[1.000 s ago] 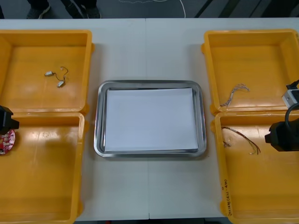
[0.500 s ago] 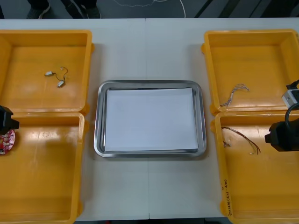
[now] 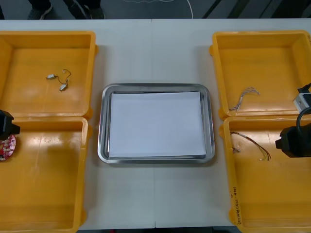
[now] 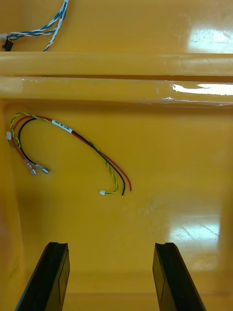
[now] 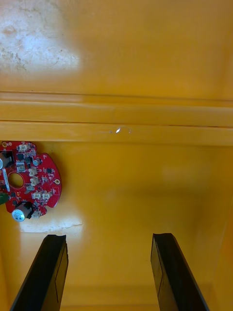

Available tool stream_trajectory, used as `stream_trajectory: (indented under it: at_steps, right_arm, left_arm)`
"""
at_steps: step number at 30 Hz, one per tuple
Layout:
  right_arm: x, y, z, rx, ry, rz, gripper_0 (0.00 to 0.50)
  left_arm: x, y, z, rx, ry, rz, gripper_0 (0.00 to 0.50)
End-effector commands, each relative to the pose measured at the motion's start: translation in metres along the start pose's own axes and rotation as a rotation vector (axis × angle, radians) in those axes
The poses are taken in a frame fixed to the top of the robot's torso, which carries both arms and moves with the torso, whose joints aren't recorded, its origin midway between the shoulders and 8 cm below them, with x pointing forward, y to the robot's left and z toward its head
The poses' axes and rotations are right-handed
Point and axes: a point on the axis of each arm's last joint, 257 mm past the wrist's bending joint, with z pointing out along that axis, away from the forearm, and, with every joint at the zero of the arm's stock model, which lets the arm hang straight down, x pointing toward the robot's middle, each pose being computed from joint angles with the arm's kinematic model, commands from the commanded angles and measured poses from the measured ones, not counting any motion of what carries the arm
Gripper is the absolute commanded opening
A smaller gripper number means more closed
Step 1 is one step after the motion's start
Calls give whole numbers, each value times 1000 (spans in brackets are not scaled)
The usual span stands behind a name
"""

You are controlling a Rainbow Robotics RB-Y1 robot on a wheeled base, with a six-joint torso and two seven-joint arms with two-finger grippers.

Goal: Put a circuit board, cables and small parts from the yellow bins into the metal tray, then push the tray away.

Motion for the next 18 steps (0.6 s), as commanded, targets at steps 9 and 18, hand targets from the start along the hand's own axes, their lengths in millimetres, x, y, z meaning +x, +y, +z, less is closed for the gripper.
stream_trajectory:
  at_steps: [9,18]
  right_arm:
    - [27,-21,1,34,84,-99,500]
    - [12,-23,-5,39,51,-309,500]
  left_arm:
    - [23,18,6,-32,63,-14,500]
    - [22,48,3,-59,54,-167,500]
